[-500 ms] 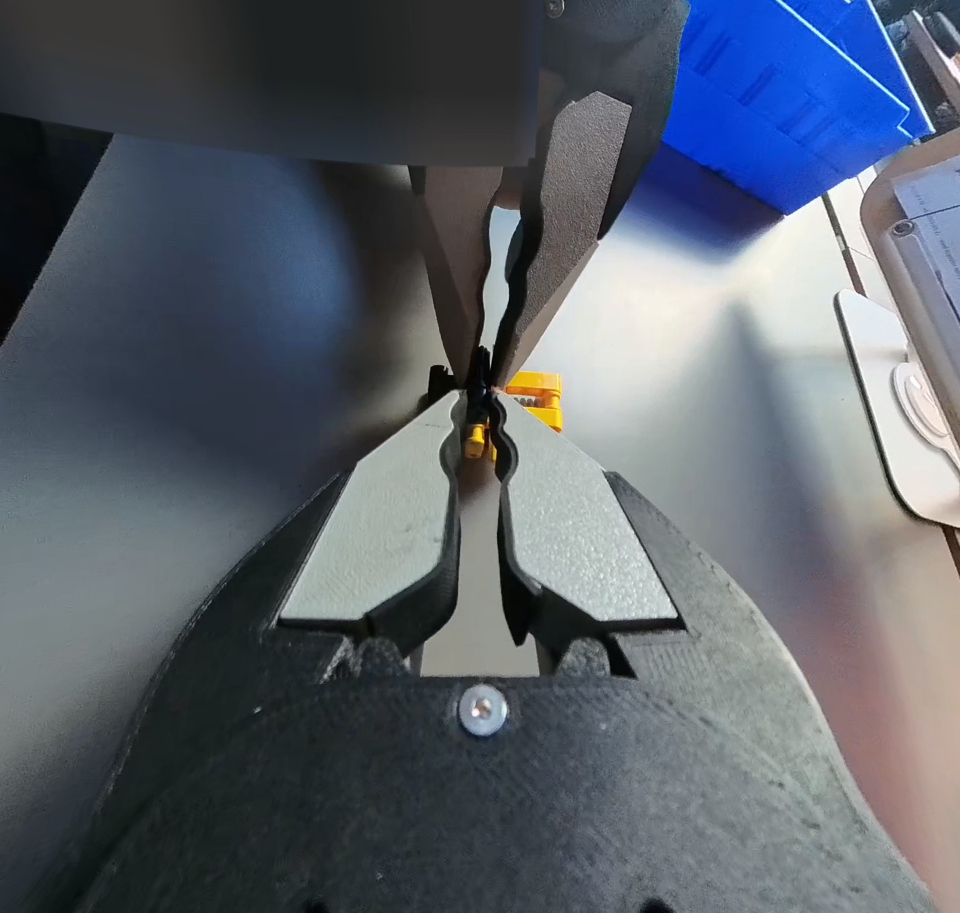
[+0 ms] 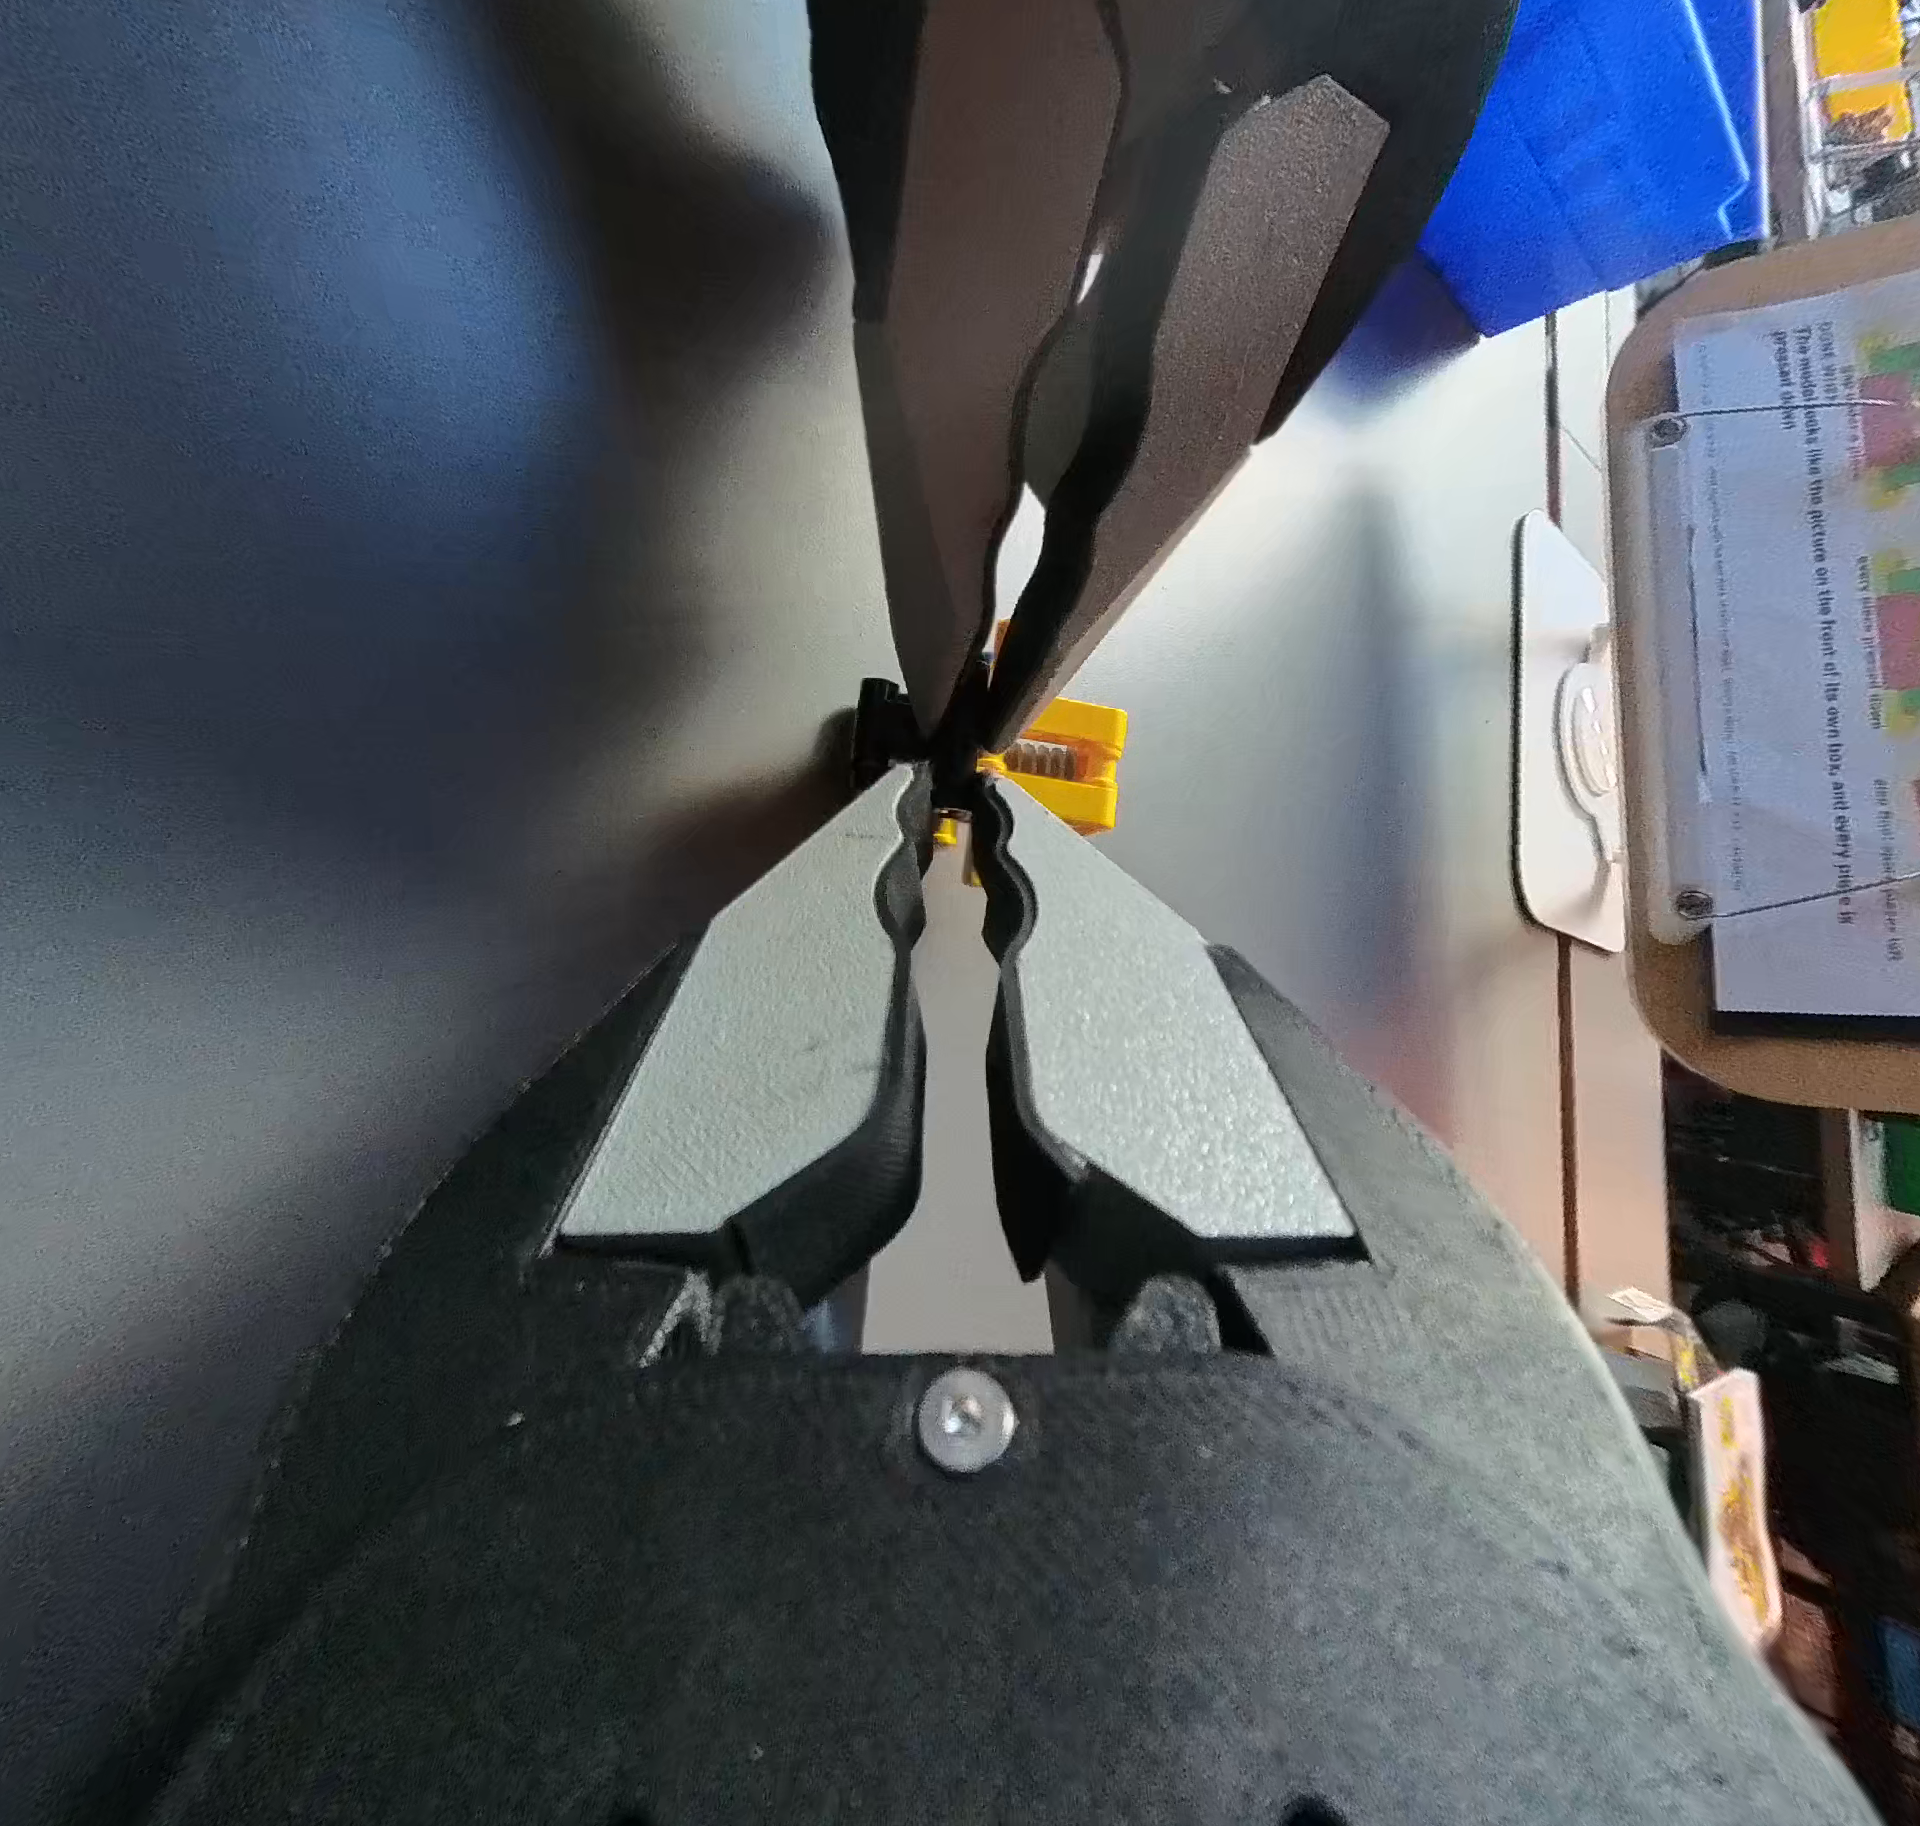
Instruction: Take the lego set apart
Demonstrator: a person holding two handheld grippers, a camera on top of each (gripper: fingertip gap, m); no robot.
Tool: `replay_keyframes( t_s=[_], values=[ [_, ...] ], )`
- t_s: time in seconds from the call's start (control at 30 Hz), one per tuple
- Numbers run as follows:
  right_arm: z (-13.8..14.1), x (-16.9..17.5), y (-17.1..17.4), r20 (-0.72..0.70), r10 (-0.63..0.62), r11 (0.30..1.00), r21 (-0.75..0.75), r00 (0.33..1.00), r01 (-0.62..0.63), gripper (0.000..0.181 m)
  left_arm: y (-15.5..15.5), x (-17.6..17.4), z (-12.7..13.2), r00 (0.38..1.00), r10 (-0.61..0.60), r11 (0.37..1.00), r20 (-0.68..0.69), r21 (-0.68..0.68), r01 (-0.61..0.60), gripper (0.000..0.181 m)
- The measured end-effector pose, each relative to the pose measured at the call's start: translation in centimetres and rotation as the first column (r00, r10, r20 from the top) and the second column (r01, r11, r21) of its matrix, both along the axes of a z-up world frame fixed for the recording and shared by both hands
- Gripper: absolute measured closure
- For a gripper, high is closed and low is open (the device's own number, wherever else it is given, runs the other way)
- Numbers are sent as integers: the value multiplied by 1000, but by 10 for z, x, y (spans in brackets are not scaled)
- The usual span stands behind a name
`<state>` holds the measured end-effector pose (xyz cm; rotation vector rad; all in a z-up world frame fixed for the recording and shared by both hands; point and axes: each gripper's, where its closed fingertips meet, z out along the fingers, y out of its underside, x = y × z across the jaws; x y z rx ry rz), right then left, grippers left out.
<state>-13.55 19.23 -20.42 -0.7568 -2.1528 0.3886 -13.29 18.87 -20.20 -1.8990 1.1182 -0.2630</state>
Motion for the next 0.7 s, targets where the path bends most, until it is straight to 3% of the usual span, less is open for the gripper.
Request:
replay_keyframes(
  t_s=[0.13,0.4,0.43,0.47,0.5,0.57,0.6,0.7],
  values=[
    [6,3,1,-22,2,997,73,1000,-1,175,1,3,5,999,4,997,-51,72,0,176],
    [5,8,-2,-39,17,990,144,999,-12,175,-5,6,7,1000,-6,998,-25,61,7,176],
    [3,10,6,-20,-13,986,164,1000,16,176,-5,4,7,1000,-2,999,-26,52,3,176],
    [-4,19,37,28,-135,959,254,990,123,175,0,-11,2,996,57,997,-76,50,-53,177],
    [-9,23,49,28,-155,964,221,987,146,175,6,-34,2,985,123,990,-119,83,-114,177],
    [8,17,31,-44,-90,996,-12,995,90,176,1,-31,18,984,92,996,150,-21,-90,176],
    [16,12,34,-71,-109,994,-34,991,107,176,0,-23,21,979,69,997,191,-38,-63,176],
    [20,8,46,-115,-125,992,-46,985,120,176,5,-13,7,999,48,998,20,37,-49,176]
  ],
)
